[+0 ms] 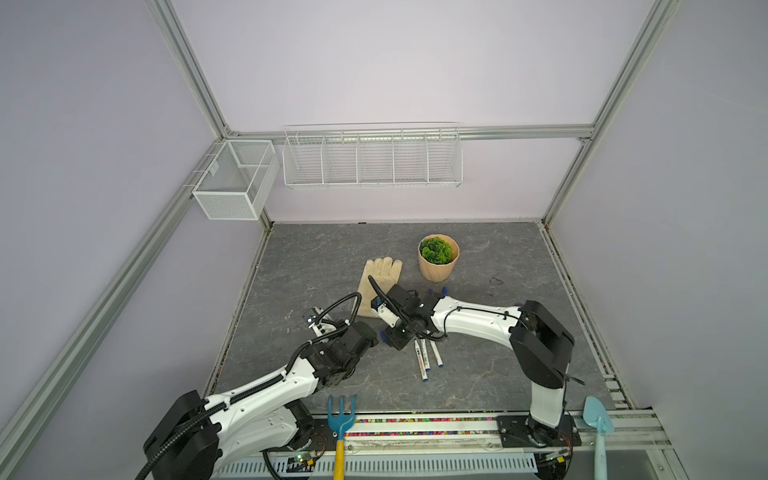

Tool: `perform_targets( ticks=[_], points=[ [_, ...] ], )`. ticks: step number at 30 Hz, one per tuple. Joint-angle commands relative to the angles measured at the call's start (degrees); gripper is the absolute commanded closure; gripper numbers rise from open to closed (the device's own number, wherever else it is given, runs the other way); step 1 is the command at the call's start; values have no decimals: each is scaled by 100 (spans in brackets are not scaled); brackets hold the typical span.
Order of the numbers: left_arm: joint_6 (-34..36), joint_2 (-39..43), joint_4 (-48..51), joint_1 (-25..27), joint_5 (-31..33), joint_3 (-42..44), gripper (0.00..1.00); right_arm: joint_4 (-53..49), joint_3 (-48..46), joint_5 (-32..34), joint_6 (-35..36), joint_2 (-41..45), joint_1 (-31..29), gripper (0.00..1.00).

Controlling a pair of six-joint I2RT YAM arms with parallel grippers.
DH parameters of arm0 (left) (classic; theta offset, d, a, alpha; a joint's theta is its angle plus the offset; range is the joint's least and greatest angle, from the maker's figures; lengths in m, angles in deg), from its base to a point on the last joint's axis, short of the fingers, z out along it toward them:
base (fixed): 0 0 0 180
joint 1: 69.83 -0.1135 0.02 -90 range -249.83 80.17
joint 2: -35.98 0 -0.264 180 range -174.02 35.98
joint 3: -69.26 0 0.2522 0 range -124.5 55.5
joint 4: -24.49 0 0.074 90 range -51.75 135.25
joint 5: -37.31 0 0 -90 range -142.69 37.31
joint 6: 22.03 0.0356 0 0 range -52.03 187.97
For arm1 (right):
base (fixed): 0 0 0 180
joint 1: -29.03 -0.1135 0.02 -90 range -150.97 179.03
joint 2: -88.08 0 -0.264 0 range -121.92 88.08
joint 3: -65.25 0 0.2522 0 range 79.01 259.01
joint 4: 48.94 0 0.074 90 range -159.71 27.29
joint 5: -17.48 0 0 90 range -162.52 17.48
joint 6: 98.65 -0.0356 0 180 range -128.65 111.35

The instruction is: Insert the pens into the pen caps

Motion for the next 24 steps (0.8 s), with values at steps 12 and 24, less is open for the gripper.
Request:
perform_targets(
  ticks=[12, 24],
  points=[
    [56, -23, 26, -22, -37, -34, 100, -152, 245, 317, 102, -383, -62, 75],
    [2679, 70, -1958, -543, -2284, 123, 100, 146, -534, -157, 94, 1086, 297, 93]
  ],
)
